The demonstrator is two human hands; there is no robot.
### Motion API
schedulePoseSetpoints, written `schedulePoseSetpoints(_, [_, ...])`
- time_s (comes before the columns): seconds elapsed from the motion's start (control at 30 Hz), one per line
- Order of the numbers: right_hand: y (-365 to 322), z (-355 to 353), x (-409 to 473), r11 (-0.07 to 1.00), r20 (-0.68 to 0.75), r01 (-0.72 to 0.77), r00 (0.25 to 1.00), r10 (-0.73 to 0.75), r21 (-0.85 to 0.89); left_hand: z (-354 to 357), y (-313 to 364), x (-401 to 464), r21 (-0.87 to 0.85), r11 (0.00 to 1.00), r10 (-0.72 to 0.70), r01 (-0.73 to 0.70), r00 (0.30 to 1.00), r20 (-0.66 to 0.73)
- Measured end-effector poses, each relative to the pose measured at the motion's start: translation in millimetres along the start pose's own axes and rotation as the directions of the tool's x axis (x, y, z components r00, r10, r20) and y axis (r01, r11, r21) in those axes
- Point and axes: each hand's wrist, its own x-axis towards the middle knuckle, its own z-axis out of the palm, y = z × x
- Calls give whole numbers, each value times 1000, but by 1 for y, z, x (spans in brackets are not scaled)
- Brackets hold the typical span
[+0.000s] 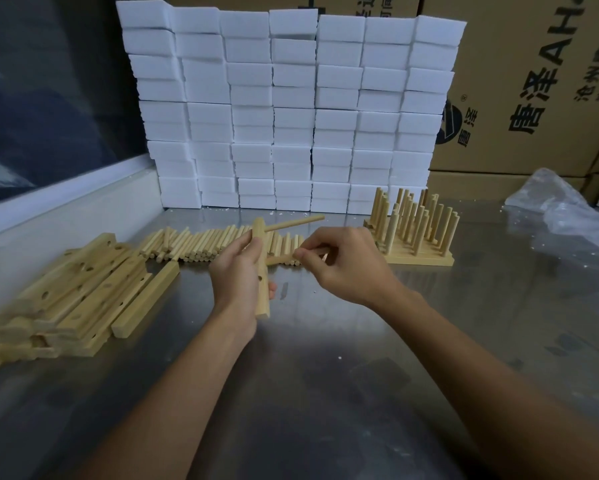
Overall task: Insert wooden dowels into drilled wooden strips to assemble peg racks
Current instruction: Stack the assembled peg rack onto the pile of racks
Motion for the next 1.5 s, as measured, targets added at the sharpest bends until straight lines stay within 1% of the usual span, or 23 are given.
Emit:
schedulePoseSetpoints(0.13, [17, 0, -2, 991, -4, -116, 993, 116, 63, -7, -8, 11, -30, 999, -45, 43, 995, -90])
schedulePoseSetpoints(0.23, [33, 2, -3, 975, -15, -218, 976, 219, 41, -10, -12, 21, -94, 994, -77, 62, 985, -158])
schedulePoseSetpoints(0.33, [47, 5, -5, 954, -26, -299, 954, 298, -9, -8, -14, 26, -165, 985, -79, 51, 983, -167])
schedulePoseSetpoints(0.47, [65, 7, -8, 919, -99, -394, 915, 392, -5, -5, -18, 32, -183, 982, -72, 38, 980, -185])
schedulePoseSetpoints(0.53, [71, 9, -9, 902, -74, -429, 902, 426, -34, -5, -18, 35, -178, 983, -75, 39, 976, -202])
schedulePoseSetpoints(0.63, [76, 16, -9, 871, 46, -492, 870, 492, -11, -5, -20, 37, -173, 984, -67, 31, 977, -203])
schedulePoseSetpoints(0.7, [77, 22, -6, 871, 96, -488, 866, 491, -55, -6, -21, 37, -186, 982, -70, 36, 982, -178])
schedulePoseSetpoints(0.8, [76, 28, 2, 858, 134, -460, 858, 496, -229, -9, -22, 37, -197, 979, -79, 49, 986, -147])
schedulePoseSetpoints(0.87, [76, 32, 3, 832, 121, -435, 858, 499, -344, -9, -21, 36, -187, 981, -75, 48, 987, -140])
schedulePoseSetpoints(0.9, [77, 33, 3, 825, 97, -437, 862, 498, -358, -8, -20, 35, -189, 981, -74, 47, 987, -140])
schedulePoseSetpoints(1.0, [79, 33, 0, 831, -3, -499, 858, 514, -245, -8, -19, 35, -198, 978, -86, 58, 987, -137])
schedulePoseSetpoints(1.07, [79, 30, -1, 827, -28, -527, 846, 532, -196, -8, -19, 35, -203, 977, -96, 68, 987, -129])
schedulePoseSetpoints(1.17, [78, 22, -1, 831, -9, -528, 845, 535, -175, -10, -19, 36, -208, 975, -105, 79, 987, -119])
schedulePoseSetpoints(1.3, [77, 13, 1, 831, 54, -514, 843, 536, -215, -10, -21, 39, -190, 978, -112, 88, 987, -119])
schedulePoseSetpoints(1.37, [77, 12, 0, 810, 38, -539, 827, 561, -232, -11, -21, 40, -185, 979, -114, 91, 987, -117])
schedulePoseSetpoints(1.43, [77, 11, 0, 802, -56, -560, 825, 562, -207, -11, -21, 41, -190, 978, -114, 90, 986, -120])
schedulePoseSetpoints(1.5, [74, 5, 2, 831, -199, -546, 830, 520, -105, -11, -21, 41, -201, 975, -119, 93, 986, -119])
